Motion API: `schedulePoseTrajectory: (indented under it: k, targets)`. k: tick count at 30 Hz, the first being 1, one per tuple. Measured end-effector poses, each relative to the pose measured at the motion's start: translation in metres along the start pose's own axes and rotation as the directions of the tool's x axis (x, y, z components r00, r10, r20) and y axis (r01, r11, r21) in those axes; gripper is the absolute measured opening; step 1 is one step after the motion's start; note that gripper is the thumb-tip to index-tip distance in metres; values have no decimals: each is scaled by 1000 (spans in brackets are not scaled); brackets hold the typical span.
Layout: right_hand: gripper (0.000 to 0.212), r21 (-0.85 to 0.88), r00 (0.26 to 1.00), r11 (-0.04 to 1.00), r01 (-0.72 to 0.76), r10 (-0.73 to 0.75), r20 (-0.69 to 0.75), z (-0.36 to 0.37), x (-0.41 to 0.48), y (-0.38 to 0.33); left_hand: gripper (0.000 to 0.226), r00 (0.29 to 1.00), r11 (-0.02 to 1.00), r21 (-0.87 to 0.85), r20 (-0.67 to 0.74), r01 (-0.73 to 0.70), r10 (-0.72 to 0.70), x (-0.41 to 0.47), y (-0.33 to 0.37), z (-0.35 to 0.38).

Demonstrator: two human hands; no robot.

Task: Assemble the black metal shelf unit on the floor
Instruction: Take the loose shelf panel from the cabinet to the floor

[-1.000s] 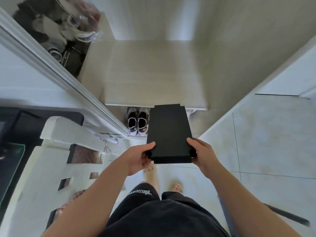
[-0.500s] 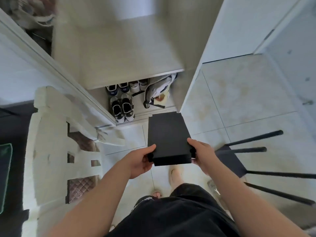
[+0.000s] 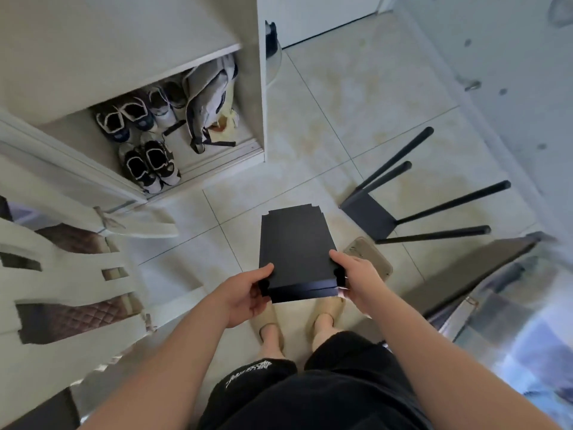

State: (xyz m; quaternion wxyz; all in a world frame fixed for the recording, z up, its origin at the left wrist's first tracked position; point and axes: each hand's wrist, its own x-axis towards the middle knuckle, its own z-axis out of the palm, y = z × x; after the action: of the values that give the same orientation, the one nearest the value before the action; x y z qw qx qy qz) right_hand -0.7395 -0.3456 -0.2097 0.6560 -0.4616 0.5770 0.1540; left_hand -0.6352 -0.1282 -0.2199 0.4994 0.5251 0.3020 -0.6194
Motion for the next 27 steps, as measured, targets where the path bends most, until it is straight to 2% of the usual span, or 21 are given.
schedulePoseTrajectory:
  k: [4,8,11,13,19,24,27]
  targets:
    - [32,17,997,998,-67,67,-35,-31,65,16,39,998,999,17,-41,41,-41,65,-8,25]
    - [30,7,990,992,-130,130,-56,-51,193,42,40,995,999,29,-101,28,-25,192,-17,30]
    - [10,-27,994,993,-113,112,-12,-58,312,72,35,993,990,136,-114,-20,36,313,-24,22]
    - [6,-55,997,995,-78,79,15,-59,390,94,34,988,975,211,-126,-65,93,390,-28,14]
    - [16,-216,997,974,66,-54,61,-54,571,134,31,950,906,366,-140,-212,279,560,-26,-9]
    - [20,-282,969,928,246,-245,39,-62,648,140,16,882,867,354,-186,-350,433,643,-26,5]
    - [32,-369,940,872,321,-342,10,-69,672,140,12,843,851,327,-217,-411,491,678,-28,21]
